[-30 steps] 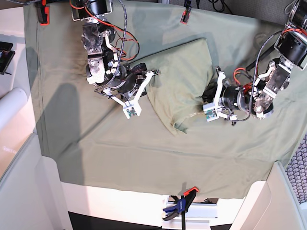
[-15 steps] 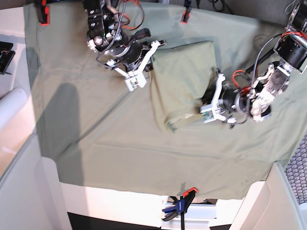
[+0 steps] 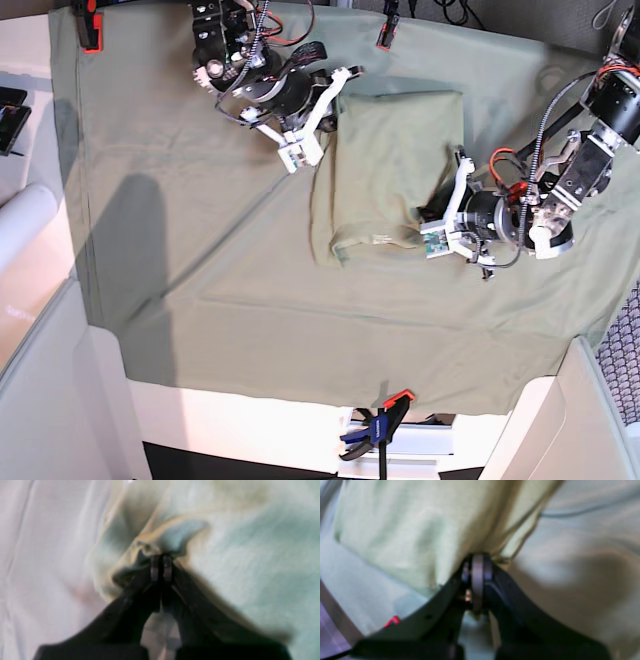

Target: Fold the T-shirt properly

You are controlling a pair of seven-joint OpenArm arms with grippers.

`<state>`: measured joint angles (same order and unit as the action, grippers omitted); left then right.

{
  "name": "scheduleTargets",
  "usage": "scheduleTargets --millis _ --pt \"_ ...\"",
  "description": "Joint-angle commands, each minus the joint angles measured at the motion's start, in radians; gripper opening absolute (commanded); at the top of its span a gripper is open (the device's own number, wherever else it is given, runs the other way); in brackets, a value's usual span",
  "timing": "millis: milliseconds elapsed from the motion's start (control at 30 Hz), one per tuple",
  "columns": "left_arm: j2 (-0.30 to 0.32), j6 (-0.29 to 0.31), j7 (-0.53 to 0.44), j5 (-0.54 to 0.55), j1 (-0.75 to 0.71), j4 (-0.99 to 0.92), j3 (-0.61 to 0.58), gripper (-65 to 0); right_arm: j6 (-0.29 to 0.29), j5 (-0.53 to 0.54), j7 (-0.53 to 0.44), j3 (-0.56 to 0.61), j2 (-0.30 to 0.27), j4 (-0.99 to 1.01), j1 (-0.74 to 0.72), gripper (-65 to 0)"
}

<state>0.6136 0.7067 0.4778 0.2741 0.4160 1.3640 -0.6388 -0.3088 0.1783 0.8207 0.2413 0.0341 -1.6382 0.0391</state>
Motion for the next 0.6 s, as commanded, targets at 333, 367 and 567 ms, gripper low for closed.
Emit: scheduleTargets --millis 333,367,567 --pt "0.196 -0.009 0.119 0.251 -0.024 0.201 0.011 -65.0 -0.012 -0.093 -0.004 0.013 -0.005 -0.074 -0.011 -65.0" --pt "0.213 -0.009 0.138 0.271 -0.043 0.230 0.013 -65.0 -0.012 -0.093 0.003 0.013 -0.015 -0.092 -0.011 -65.0" --pt "0.304 -0.009 0.165 0.319 -0.229 0.404 0.111 -65.0 -0.010 -0.118 0.029 0.000 -0.089 -0.156 0.013 -65.0"
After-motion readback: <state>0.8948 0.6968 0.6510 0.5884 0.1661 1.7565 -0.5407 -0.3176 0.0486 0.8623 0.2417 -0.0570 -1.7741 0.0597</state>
